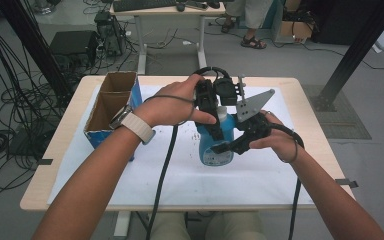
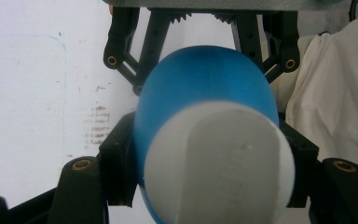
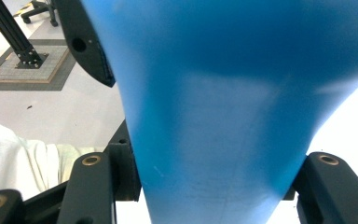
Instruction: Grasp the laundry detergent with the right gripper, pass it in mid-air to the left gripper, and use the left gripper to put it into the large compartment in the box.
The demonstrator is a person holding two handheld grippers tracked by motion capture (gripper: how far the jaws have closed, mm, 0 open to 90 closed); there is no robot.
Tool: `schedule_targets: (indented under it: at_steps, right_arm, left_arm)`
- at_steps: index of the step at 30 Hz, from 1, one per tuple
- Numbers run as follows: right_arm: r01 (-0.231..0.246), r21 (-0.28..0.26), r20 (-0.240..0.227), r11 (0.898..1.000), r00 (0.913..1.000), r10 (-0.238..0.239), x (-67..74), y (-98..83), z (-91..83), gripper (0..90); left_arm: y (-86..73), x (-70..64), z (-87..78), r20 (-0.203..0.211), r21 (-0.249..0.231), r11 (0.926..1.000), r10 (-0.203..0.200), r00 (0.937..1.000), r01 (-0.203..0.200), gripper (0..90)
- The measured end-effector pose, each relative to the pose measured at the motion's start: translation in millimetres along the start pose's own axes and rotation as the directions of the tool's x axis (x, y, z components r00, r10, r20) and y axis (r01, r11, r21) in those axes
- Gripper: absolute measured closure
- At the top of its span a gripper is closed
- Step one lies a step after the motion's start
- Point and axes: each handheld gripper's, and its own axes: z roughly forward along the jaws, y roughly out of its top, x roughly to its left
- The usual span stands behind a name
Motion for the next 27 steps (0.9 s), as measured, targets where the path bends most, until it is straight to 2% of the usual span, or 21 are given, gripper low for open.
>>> schedule_targets:
  at_steps: [6,10,11,17,18,22,24,27]
  right_arm:
    - [0.001,0.0,-0.003,1.0,1.0,-0.001,0.0,0.2,0.1,43.2]
    - [0.002,0.002,-0.003,1.0,1.0,-0.002,0.2,0.1,0.1,43.2]
    - [0.001,0.003,-0.003,1.0,1.0,-0.001,0.3,0.0,0.1,43.2]
    - [0.001,0.002,-0.002,1.0,1.0,-0.001,0.4,0.1,-0.1,43.2]
    - [0.001,0.001,-0.001,1.0,1.0,-0.001,0.5,0.1,-0.1,43.2]
    - [0.007,0.0,-0.004,1.0,1.0,-0.007,0.2,0.1,0.0,43.2]
    - [0.006,-0.001,-0.003,1.0,1.0,-0.006,0.3,0.0,-0.1,43.2]
    - [0.006,0.0,-0.003,1.0,1.0,-0.006,0.5,0.1,-0.3,43.2]
  left_arm:
    - [-0.2,-0.5,0.1,0.0,-0.004,1.0,-0.003,1.0,0.003,37.4]
    - [0.1,0.5,0.4,0.002,0.002,0.9999,0.012,0.9999,-0.012,37.5]
    - [-0.1,-0.6,0.4,-0.002,0.0,1.0,-0.001,1.0,0.001,37.5]
    - [0.1,0.3,0.1,0.004,0.001,1.0,0.009,1.0,-0.009,37.5]
    - [0.0,-0.6,0.2,-0.001,-0.002,1.0,0.0,1.0,0.0,37.5]
    - [0.3,0.0,0.0,0.001,0.001,1.0,0.009,1.0,-0.009,37.4]
    - [0.1,-0.9,0.2,-0.001,-0.004,1.0,-0.001,1.0,0.001,37.4]
    - [0.5,-0.1,0.1,0.002,0.0,0.9999,0.011,0.9999,-0.011,37.4]
